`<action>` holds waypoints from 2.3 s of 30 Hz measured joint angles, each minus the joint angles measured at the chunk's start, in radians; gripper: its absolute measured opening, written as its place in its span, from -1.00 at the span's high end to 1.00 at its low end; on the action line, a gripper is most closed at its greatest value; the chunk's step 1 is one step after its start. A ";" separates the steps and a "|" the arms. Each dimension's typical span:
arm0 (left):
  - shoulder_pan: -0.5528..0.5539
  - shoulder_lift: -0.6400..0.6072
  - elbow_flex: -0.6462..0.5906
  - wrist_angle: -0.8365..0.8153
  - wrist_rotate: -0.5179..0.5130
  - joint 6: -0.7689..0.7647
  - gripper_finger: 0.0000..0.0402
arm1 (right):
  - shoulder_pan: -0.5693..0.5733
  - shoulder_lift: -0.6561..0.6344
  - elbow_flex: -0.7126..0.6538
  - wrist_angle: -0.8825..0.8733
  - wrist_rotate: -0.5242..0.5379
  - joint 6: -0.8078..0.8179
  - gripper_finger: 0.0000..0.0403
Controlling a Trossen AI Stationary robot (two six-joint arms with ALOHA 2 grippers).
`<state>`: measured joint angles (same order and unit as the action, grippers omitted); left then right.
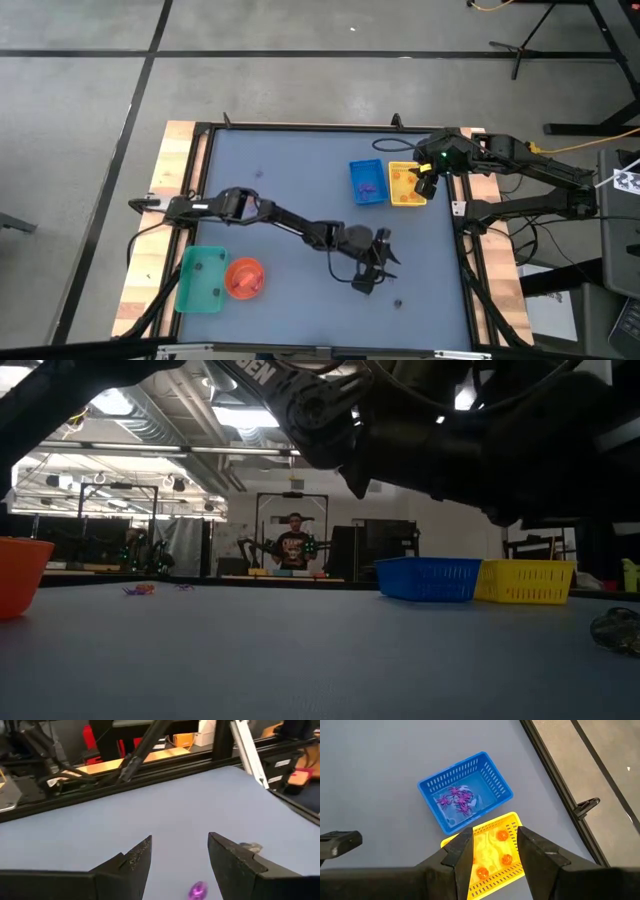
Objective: Sort Halloween decoration
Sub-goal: Put the violet witch hat toy into the orange bin
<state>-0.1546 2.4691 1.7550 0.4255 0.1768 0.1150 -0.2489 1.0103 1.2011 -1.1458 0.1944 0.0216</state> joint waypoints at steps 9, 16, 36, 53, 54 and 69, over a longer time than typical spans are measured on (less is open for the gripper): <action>-0.038 0.001 0.000 0.002 -0.028 0.037 0.11 | 0.000 0.000 0.000 0.000 0.000 0.000 0.25; -0.034 0.080 0.006 0.044 -0.032 -0.008 0.11 | 0.000 0.000 -0.001 0.001 0.001 0.000 0.25; -0.018 0.124 0.008 0.114 0.011 -0.054 0.11 | 0.000 0.000 -0.001 0.008 -0.004 0.000 0.25; -0.018 0.172 0.008 0.215 0.050 -0.109 0.18 | 0.000 0.000 -0.001 0.022 -0.005 0.000 0.25; -0.018 0.172 0.008 0.214 0.050 -0.109 0.18 | 0.000 0.000 -0.001 0.022 -0.005 0.000 0.25; -0.018 0.171 0.008 0.216 0.050 -0.108 0.18 | 0.000 0.000 -0.001 0.022 -0.005 -0.001 0.25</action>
<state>-0.1722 2.6404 1.7630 0.6411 0.2268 0.0071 -0.2489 1.0107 1.2003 -1.1240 0.1894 0.0208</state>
